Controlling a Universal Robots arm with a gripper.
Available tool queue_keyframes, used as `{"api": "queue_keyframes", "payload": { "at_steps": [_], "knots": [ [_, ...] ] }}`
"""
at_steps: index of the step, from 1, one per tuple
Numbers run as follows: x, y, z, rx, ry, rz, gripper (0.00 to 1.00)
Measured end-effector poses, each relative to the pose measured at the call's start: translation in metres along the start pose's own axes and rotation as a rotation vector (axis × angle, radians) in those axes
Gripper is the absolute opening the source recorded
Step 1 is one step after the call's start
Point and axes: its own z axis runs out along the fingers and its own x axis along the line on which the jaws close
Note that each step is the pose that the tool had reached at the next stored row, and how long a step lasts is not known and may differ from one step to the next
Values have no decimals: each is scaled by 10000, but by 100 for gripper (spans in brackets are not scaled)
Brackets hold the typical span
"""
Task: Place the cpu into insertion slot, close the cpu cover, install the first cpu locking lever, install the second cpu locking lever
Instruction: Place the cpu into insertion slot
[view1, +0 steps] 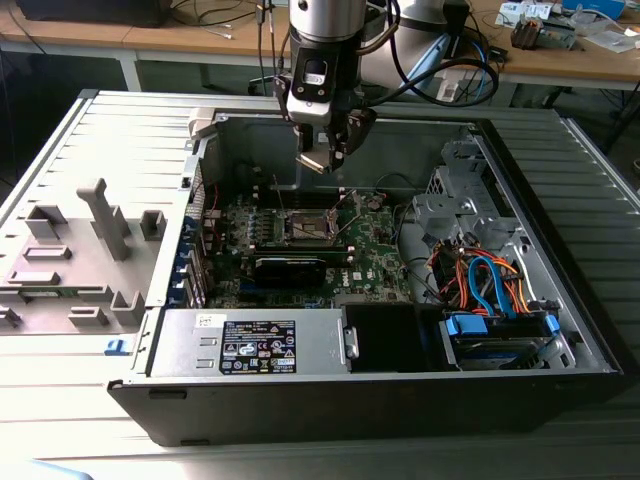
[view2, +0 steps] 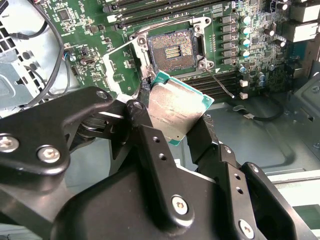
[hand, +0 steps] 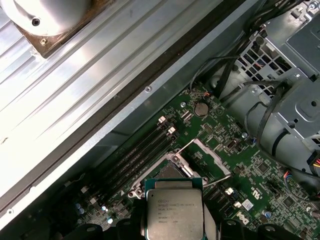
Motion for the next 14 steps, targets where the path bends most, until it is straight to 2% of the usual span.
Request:
{"api": "queue_keyframes", "payload": {
  "at_steps": [14],
  "knots": [
    [0, 0, 0, -2, -6, 76, 55]
  ]
}}
